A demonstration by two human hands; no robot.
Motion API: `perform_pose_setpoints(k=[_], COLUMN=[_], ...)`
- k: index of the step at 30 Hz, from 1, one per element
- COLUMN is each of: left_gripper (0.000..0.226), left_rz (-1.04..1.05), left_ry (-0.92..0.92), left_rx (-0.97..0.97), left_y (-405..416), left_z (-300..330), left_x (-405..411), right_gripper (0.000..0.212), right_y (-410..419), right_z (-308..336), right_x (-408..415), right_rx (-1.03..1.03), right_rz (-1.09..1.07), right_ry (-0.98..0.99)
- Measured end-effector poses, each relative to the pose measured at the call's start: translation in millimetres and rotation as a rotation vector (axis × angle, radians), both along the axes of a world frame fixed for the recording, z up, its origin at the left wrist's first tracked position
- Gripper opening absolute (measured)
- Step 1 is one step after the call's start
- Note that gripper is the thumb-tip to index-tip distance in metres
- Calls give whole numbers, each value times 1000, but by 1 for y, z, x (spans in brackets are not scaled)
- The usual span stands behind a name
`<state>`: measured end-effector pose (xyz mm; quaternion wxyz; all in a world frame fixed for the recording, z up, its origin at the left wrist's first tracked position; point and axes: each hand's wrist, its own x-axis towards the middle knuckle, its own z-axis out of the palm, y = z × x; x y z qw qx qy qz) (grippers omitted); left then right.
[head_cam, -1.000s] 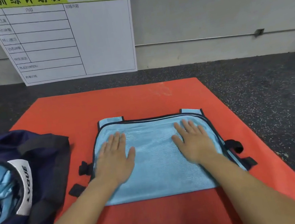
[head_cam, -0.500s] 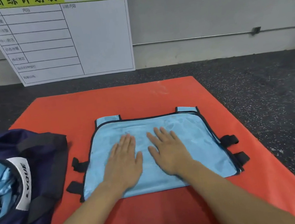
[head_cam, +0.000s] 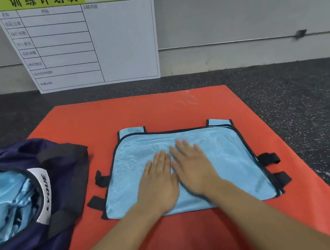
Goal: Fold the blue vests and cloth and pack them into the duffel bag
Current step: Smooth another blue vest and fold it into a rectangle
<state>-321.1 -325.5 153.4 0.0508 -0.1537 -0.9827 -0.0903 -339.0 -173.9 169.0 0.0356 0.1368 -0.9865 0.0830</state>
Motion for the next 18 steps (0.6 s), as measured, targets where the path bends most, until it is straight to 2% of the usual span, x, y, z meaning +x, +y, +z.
perform_pose_setpoints(k=[2,6,8,14,18], left_gripper=[86,78,72,76,77], left_rz=[0,91,151,240,255], left_ry=[-29,-19,-58,-70,-75], left_rx=[-18,9,-7,-31,-32], left_y=[0,-29,-44,-80,-85], left_z=[-2,1,5,11,8], left_x=[-1,-14,-23,-44,-52], right_gripper=[82,60,63,72,69], right_y=[-4,42,67,112,123], right_z=[-8,-8,-6,-1,1], right_x=[2,-18,-27,-38,-42], right_rx=[-43,-20,-2,-42,-82], right_rz=[13,-150,-242,-500,-497], right_ry=[-52,-66,-71,-70,-57])
